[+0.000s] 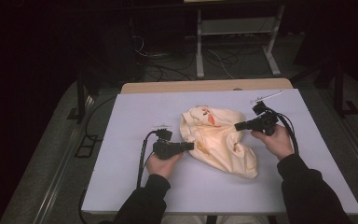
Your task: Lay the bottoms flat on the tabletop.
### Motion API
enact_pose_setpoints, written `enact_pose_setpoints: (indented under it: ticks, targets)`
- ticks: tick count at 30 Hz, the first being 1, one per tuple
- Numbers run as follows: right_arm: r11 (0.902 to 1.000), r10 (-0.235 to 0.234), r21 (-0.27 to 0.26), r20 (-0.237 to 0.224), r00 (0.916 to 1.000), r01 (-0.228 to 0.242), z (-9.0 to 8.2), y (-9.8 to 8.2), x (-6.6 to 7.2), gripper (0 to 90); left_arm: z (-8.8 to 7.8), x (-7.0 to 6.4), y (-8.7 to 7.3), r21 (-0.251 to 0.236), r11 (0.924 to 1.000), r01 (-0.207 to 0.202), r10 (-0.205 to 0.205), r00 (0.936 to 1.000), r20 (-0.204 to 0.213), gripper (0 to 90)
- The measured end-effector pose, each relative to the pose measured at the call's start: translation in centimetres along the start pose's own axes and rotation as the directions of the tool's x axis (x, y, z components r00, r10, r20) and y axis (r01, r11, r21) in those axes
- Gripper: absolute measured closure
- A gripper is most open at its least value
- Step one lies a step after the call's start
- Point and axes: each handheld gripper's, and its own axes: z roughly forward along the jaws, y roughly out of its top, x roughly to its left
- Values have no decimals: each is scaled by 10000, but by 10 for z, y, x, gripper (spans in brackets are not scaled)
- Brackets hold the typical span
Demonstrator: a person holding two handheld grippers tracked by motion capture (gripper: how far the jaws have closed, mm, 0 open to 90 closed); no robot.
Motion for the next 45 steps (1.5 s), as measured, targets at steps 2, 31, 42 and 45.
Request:
enact_pose_setpoints:
  ticks: [2,31,42,45]
  targets:
    - [10000,17,-94,55,10000,-16,-5,-2,-2,878,0,0,2,-13,10000,2,-2,10000,11,782]
    - [9994,-115,307,-409,9991,127,-37,-37,17,878,-17,12,31,-260,9993,-274,270,9996,-130,816]
    - [9927,-662,899,-1487,9867,801,-14,-51,67,877,-26,29,51,-236,9997,-2,-1,9999,-152,848]
    - [9896,-862,997,-1679,9820,1039,-7,-53,79,877,-27,32,54,-142,9998,-118,114,9996,-267,849]
